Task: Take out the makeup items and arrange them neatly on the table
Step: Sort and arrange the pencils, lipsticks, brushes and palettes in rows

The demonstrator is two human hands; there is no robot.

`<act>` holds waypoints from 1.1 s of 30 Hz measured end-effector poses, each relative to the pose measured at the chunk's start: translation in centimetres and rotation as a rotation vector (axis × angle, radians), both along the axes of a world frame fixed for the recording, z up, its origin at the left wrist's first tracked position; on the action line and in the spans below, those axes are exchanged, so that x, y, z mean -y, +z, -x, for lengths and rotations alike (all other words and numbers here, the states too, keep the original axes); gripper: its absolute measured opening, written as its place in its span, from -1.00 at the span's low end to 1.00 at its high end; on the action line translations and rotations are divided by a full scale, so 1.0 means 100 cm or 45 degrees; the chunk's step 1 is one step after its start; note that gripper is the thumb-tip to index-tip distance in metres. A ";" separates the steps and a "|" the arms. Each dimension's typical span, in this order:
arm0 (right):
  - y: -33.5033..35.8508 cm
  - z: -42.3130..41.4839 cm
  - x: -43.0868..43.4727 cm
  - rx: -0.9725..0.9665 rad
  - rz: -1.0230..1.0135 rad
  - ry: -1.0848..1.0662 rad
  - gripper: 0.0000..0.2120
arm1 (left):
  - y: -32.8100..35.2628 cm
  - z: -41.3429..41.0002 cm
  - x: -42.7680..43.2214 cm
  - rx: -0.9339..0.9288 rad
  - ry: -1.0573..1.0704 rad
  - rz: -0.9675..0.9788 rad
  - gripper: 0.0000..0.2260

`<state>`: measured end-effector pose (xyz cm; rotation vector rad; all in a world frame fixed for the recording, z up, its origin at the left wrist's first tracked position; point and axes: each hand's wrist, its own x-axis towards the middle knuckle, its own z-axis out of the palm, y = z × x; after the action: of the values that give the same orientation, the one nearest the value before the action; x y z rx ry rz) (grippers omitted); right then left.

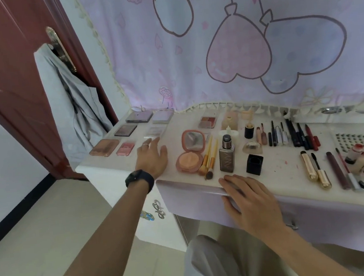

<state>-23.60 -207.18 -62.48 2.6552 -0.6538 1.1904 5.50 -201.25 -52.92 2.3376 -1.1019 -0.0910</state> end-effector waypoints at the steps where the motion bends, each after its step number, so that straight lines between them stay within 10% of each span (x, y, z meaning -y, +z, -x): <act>1: 0.001 0.000 0.000 0.006 0.001 0.001 -0.65 | 0.000 -0.010 0.004 0.037 -0.023 -0.061 -0.55; 9: 0.003 0.001 -0.002 0.001 -0.001 -0.017 -0.64 | -0.019 -0.053 0.038 0.169 -0.108 -0.445 -0.48; 16: 0.002 -0.003 -0.002 0.002 -0.041 -0.036 -0.62 | -0.023 -0.036 0.026 0.498 -0.048 -0.197 -0.61; 33: -0.003 -0.006 -0.002 0.083 -0.067 -0.048 -0.64 | -0.002 -0.011 -0.006 0.168 0.210 -0.306 -0.55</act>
<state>-23.03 -206.97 -62.76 2.6442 -0.7521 1.2713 6.61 -200.60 -53.14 2.6742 -1.0012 -0.0082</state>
